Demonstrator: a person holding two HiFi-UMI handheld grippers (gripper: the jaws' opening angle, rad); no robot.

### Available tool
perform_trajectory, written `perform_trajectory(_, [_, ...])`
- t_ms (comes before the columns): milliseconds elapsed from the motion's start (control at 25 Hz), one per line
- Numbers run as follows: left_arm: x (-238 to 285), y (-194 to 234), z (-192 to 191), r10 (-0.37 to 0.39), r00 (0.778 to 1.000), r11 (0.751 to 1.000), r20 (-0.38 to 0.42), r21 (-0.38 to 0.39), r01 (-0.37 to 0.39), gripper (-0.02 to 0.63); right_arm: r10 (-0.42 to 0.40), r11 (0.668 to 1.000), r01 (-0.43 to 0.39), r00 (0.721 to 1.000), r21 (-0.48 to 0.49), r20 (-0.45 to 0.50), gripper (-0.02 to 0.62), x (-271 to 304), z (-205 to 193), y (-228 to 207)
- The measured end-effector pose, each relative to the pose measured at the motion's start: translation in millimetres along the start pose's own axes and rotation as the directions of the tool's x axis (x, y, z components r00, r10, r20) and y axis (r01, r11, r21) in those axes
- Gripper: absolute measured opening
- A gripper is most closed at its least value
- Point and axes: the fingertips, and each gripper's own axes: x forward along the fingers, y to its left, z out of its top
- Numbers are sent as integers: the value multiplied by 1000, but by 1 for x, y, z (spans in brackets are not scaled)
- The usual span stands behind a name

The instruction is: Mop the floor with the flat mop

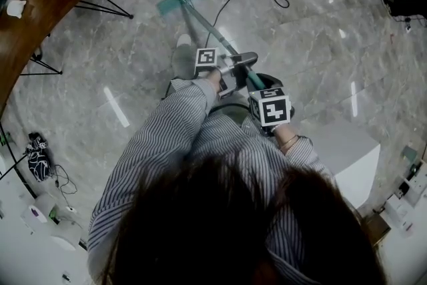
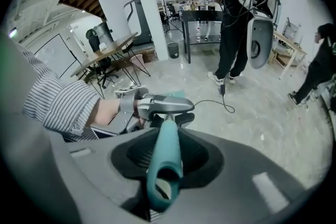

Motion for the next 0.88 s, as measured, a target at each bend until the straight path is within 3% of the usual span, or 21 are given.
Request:
perform_trajectory(200, [-12,-19,52,19,999,1000,37,18,-20,87,-4,1000,4,1000,-15,1,110,28,40,18])
perform_trajectory(400, [-21,-46,104,92,996,995,-3,28,-91,77,-18,1000,18,1000,15,2,110,57,95,34])
perform_trajectory(600, [-43,-91,190,80,993,996,81,24,-82,52,-18,999,18,1000,48,1,110,102,175,58])
perform_trajectory(880, [-75,-173,314,55,993,997,108,53,-61,75,-14,997,13,1000,81,16,110,173,307,86])
